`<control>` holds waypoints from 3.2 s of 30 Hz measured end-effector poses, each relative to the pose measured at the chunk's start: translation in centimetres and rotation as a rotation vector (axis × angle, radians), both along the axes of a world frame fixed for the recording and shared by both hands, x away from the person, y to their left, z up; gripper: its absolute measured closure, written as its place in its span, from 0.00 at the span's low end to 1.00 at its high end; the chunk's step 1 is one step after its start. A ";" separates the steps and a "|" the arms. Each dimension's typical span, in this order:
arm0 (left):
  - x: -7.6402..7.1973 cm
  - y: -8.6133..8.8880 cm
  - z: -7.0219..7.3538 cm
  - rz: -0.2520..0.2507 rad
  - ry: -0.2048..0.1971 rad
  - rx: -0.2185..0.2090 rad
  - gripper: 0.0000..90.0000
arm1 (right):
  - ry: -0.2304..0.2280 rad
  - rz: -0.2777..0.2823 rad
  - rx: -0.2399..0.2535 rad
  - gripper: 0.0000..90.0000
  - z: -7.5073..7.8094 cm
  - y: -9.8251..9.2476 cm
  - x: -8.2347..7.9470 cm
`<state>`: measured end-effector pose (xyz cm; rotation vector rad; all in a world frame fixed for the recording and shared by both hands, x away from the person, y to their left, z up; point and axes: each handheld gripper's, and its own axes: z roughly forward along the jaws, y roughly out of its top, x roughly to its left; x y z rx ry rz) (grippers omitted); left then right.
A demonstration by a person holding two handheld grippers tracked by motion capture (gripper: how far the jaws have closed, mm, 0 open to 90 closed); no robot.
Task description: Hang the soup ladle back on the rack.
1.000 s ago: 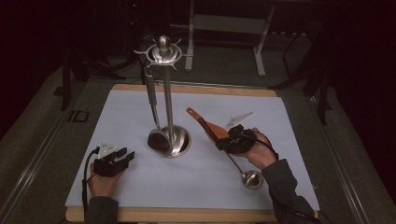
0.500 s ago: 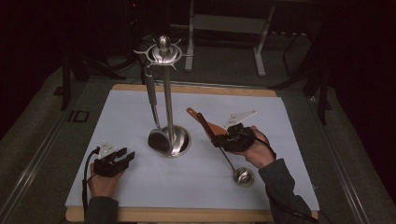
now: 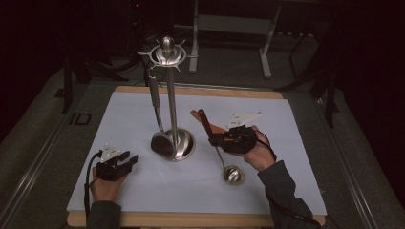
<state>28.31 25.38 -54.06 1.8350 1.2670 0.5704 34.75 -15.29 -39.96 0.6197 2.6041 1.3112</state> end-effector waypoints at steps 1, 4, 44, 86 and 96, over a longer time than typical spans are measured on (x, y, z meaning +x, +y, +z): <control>0.0 0.0 0.0 0.000 0.000 0.000 0.65 | -0.016 0.012 0.011 0.82 0.1 0.2 -0.1; 0.0 0.0 0.0 0.000 0.000 -0.001 0.65 | -0.050 0.044 0.033 0.82 0.4 0.7 -0.4; 0.0 0.0 0.0 -0.001 0.000 0.005 0.65 | -0.151 0.080 0.250 0.82 7.6 4.1 0.9; 0.0 -0.1 0.0 -0.004 -0.001 0.008 0.64 | -0.168 0.037 0.188 0.79 10.3 7.8 1.4; 0.0 -0.1 0.0 -0.004 -0.001 0.007 0.64 | -0.150 0.033 0.187 0.76 10.1 7.8 1.7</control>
